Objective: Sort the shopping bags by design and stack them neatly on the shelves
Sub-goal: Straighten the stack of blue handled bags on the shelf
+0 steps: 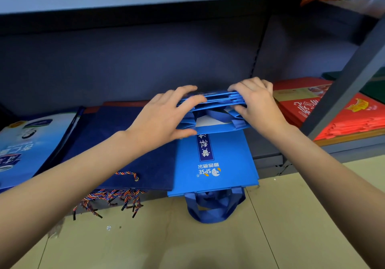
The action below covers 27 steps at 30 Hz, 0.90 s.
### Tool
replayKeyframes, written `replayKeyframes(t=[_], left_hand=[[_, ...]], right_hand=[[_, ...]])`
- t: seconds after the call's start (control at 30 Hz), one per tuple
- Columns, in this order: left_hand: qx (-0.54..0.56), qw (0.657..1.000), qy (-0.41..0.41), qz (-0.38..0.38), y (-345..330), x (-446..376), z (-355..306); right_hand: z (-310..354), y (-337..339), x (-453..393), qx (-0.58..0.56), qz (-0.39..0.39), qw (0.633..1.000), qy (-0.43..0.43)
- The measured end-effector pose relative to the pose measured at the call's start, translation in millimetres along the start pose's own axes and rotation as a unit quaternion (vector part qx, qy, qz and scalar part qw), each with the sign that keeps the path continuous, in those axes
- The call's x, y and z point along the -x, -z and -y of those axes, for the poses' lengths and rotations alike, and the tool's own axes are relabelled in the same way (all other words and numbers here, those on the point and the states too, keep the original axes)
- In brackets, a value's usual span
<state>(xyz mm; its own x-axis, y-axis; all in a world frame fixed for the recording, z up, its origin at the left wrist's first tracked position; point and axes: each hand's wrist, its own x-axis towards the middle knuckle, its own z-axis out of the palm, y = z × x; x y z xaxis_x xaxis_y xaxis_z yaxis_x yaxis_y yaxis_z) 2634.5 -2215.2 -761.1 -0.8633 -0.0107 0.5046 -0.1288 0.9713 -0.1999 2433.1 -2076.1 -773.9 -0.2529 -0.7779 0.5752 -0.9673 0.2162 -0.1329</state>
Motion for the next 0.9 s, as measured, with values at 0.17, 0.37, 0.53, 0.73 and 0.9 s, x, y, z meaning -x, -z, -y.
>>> replayKeyframes(t=[0.17, 0.37, 0.53, 0.73, 0.9], left_hand=[[-0.041, 0.999, 0.033, -0.005, -6, 7, -7], [-0.097, 0.994, 0.043, -0.027, -10, -1, -6], [-0.105, 0.993, 0.038, -0.041, -10, -10, -1], [-0.101, 0.993, 0.029, -0.047, -10, -14, 7], [-0.079, 0.996, 0.001, -0.036, -8, -10, 12]], right_hand=[[-1, -1, 2, 0.000, -0.002, 1.000, 0.000], [-1, 9, -1, -0.026, 0.039, 0.999, -0.008], [-7, 32, 10, -0.066, 0.045, 0.997, -0.008], [-14, 28, 49, 0.033, -0.005, 0.996, 0.082], [-14, 20, 43, 0.025, -0.017, 0.995, 0.092]])
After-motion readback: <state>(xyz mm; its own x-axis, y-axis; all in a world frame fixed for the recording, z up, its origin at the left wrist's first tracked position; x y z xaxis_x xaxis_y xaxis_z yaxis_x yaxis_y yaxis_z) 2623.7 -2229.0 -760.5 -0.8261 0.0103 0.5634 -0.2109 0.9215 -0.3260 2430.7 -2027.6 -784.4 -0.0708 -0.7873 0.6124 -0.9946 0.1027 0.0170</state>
